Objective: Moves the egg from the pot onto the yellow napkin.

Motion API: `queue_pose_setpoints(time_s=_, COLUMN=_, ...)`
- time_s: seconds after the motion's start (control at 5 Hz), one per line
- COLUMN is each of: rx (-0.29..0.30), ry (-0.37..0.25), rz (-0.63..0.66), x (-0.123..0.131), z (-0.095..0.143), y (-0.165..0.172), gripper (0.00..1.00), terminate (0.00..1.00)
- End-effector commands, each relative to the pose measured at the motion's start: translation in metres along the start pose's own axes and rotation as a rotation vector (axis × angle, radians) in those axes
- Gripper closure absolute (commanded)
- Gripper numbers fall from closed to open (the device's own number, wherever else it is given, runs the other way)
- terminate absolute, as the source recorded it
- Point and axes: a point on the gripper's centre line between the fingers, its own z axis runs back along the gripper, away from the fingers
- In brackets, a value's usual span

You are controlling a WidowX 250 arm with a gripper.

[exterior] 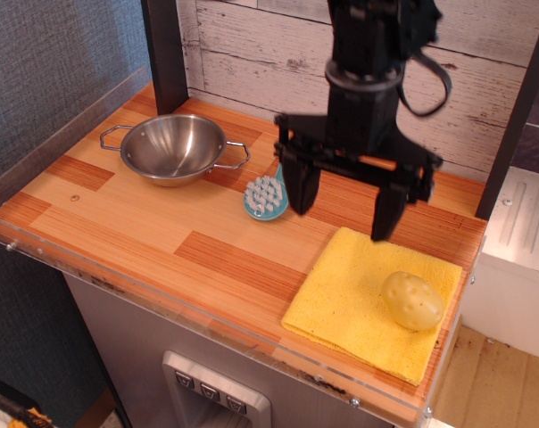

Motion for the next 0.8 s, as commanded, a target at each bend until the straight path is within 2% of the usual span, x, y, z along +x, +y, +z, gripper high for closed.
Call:
queue_pose_setpoints(time_s=0.0, rx=0.013, ry=-0.026, rz=0.044, x=0.0017, z=0.0301, y=0.0263, gripper=0.00, terminate=0.00)
queue_pose_setpoints(time_s=0.4, rx=0.015, ry=-0.021, rz=0.041, x=0.0027, z=0.0277, y=0.0330, gripper=0.00, terminate=0.00)
queue_pose_setpoints(time_s=0.6, rx=0.015, ry=-0.021, rz=0.041, x=0.0027, z=0.0277, y=0.0330, gripper=0.00, terminate=1.00)
